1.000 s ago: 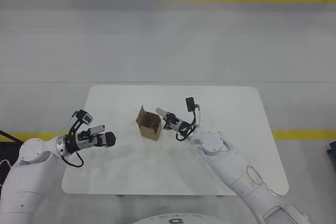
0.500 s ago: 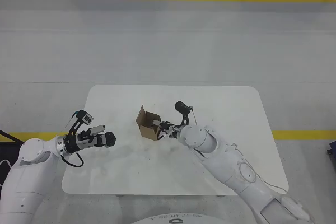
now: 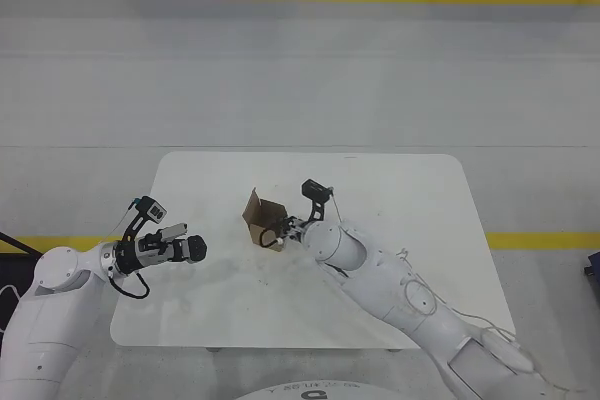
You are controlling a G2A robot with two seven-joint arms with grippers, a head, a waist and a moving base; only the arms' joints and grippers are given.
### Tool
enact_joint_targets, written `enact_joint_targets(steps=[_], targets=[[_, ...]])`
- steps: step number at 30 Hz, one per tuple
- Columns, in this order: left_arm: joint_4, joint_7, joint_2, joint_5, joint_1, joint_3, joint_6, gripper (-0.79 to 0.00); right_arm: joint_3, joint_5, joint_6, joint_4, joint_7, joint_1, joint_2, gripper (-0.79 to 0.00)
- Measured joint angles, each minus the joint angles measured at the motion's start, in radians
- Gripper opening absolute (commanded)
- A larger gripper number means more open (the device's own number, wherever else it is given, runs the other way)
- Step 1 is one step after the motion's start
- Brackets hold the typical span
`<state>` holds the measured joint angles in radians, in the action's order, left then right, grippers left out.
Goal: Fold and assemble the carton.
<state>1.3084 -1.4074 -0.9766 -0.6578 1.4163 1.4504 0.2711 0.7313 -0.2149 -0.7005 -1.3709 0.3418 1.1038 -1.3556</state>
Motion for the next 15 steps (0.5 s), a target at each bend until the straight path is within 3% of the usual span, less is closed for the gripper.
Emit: enact_joint_targets(steps=[2,7,15], targets=[[0.000,0.000,0.000,0.000,0.000,0.000,0.000,0.000,0.000,0.000,-0.015,0.001,-0.012,-0.003,-0.005,-0.785],[0.000,0.000,0.000,0.000,0.000,0.000,0.000,0.000,0.022,-0.019,-0.039,-0.035,-0.033,0.020,-0.002,-0.785],[0.000,0.000,0.000,0.000,0.000,0.000,0.000,0.000,0.113,-0.098,-0.083,-0.188,-0.058,0.150,0.038,-0.785]])
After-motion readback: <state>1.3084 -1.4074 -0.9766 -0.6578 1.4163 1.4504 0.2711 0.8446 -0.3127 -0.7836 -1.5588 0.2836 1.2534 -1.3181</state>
